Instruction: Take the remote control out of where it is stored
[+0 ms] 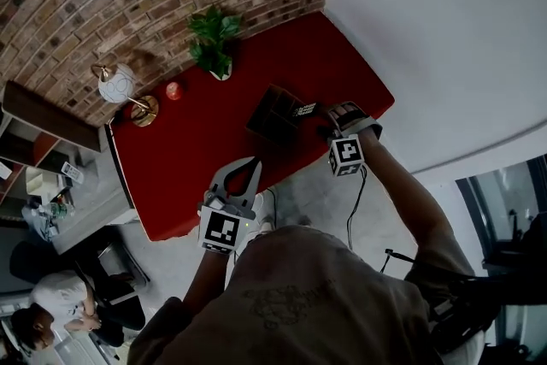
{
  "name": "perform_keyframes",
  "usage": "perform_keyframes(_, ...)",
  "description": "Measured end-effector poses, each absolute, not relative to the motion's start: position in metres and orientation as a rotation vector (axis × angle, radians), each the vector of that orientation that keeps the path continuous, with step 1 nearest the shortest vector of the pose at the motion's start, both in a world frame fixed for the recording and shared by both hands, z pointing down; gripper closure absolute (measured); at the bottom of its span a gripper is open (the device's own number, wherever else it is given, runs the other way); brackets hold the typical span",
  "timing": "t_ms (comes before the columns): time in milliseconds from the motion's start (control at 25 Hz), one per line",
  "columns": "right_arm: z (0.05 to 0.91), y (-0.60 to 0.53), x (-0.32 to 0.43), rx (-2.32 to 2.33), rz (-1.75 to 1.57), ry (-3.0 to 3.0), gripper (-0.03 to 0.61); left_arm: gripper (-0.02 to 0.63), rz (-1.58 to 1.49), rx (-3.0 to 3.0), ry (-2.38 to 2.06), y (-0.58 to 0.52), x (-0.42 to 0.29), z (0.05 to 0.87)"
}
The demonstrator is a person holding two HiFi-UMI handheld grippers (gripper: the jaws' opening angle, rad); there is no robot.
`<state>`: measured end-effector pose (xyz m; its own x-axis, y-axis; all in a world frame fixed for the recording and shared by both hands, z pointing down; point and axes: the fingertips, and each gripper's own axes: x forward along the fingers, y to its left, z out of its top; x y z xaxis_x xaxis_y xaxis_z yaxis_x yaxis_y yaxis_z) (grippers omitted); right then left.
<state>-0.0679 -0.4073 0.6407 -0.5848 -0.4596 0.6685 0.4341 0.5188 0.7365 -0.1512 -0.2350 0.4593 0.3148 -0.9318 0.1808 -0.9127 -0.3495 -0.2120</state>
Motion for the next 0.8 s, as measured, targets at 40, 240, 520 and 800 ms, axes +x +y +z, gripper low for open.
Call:
perform_keyframes(40, 0.65, -0.414, -0.068, 0.006, -1.199, -1.812, 0.32, 0.615, -0.412, -2.494, 1.762, -0.235, -0.152, 0.462)
perform_keyframes(240, 0.698, -0.448, -0.068, -0.064, -1.231, -1.659, 0.3, 0.615, -0.427, -2.494, 1.799, -0.232, -0.159, 0.469)
perform_keyframes(520, 0.736, -0.478, -0.086, -0.123, -1.34, -1.564, 0.299, 0.615, -0.43, -2.474, 1.827, -0.234, -0.168, 0.469)
perform_keyframes(800, 0.766, -0.487, -0.094, -0.187, -1.386, -1.52, 0.299, 0.615, -0.46, -2.468, 1.89, -0.232, -0.18, 0.479)
